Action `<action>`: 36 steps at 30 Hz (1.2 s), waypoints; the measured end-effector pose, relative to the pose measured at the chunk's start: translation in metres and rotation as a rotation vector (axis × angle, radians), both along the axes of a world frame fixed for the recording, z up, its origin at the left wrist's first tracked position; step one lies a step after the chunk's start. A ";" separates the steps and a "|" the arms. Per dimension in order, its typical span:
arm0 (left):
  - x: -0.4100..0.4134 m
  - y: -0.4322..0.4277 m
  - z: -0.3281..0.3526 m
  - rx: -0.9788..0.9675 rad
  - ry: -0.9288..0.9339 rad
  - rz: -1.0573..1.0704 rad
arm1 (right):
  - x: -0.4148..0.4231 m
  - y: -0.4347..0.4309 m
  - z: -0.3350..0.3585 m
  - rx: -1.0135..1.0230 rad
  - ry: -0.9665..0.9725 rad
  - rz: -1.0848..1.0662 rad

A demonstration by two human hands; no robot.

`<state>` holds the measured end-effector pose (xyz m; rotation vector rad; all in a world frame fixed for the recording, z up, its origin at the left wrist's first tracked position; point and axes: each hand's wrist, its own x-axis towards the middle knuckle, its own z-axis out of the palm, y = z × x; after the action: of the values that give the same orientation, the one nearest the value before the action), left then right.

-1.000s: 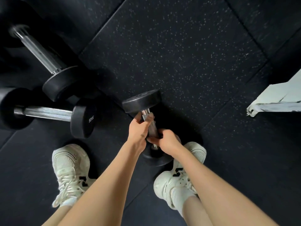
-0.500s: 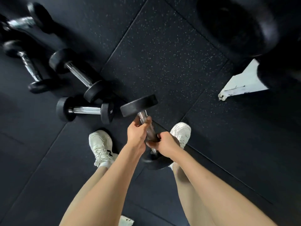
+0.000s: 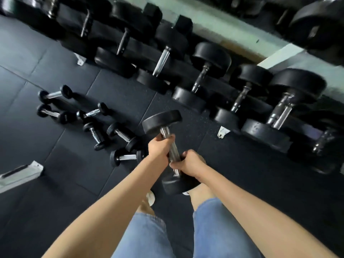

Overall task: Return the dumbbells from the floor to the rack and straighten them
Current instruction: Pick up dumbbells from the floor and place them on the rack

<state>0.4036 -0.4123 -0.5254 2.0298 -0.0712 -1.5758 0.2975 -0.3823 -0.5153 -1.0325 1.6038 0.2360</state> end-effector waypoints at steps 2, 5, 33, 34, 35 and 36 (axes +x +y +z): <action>-0.012 -0.016 0.037 -0.010 0.000 -0.006 | -0.014 -0.009 0.028 -0.045 -0.033 -0.011; -0.031 -0.040 0.083 -0.054 -0.006 -0.073 | -0.036 -0.027 0.065 -0.111 -0.056 -0.060; -0.157 -0.435 0.168 -0.290 0.000 -0.574 | -0.120 -0.379 0.132 -0.427 -0.006 -0.535; -0.161 -0.449 0.165 -0.305 0.001 -0.586 | -0.123 -0.394 0.131 -0.423 0.014 -0.540; -0.165 -0.461 0.163 -0.312 0.004 -0.595 | -0.125 -0.406 0.130 -0.426 0.033 -0.542; -0.169 -0.472 0.160 -0.314 0.010 -0.601 | -0.128 -0.417 0.129 -0.429 0.052 -0.541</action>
<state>0.2343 -0.8844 -0.3653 1.8372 -0.9393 -1.7733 0.1694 -0.7990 -0.3859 -0.8656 1.9629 -0.4684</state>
